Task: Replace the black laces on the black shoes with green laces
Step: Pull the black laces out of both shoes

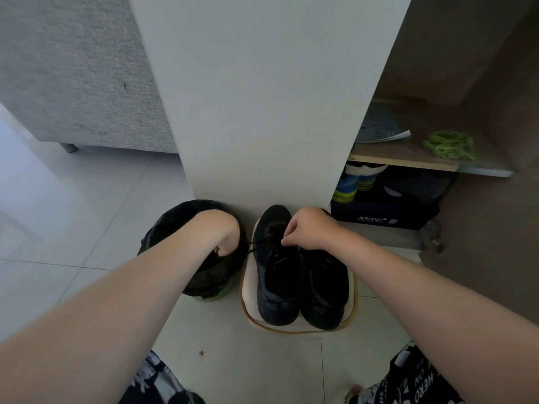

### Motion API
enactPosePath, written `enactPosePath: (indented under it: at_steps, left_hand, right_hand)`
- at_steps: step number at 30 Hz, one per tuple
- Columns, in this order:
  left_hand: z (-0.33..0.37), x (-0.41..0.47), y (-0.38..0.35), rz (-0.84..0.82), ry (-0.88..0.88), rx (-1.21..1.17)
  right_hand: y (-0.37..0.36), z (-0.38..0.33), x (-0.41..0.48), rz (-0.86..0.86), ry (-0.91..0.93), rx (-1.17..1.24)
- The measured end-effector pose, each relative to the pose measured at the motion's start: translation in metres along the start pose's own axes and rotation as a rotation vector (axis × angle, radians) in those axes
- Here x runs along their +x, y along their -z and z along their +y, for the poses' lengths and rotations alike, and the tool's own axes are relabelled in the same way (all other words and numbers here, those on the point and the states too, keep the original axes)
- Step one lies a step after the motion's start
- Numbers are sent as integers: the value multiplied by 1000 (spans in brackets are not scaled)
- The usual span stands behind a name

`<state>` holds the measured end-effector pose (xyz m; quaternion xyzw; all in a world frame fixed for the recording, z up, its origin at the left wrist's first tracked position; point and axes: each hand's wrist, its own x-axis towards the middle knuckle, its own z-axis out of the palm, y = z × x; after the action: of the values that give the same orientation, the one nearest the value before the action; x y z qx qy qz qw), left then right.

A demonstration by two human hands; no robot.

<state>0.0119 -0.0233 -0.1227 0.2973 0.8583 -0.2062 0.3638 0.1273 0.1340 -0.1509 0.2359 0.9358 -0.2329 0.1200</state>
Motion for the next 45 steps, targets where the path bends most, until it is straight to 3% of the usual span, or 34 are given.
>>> enactPosePath:
  at_steps: [4, 6, 9, 13, 18, 22, 27, 32, 38, 42, 45]
  left_hand:
    - [16, 7, -3, 520, -181, -7]
    - [30, 11, -3, 641, -344, -48]
    - [49, 23, -11, 550, -426, -160]
    - [61, 34, -17, 527, -410, -117]
    - [61, 40, -13, 482, -421, -245]
    - [52, 38, -8, 427, -490, -215]
    - [46, 36, -11, 450, -533, -333]
    - [41, 38, -14, 491, -518, -431]
    - [51, 39, -19, 466, -575, -291]
    - [55, 39, -20, 498, -586, -267]
    - [54, 40, -19, 594, -580, -222]
  right_hand:
    - [6, 1, 2, -112, -86, 36]
    - [10, 2, 5, -213, -142, -9]
    - [11, 5, 3, -249, -130, -87]
    - [13, 10, -2, -237, -100, -54]
    - [7, 26, 0, -204, -73, 96]
    - [2, 27, 0, -186, -75, 206]
    - [-7, 23, 1, -81, -40, 208]
    - [-6, 18, 1, -140, -58, 161]
    - [-2, 6, 3, -75, -40, 71]
    - [5, 15, 14, 99, -101, 237]
    - [11, 26, 8, -50, -93, 249]
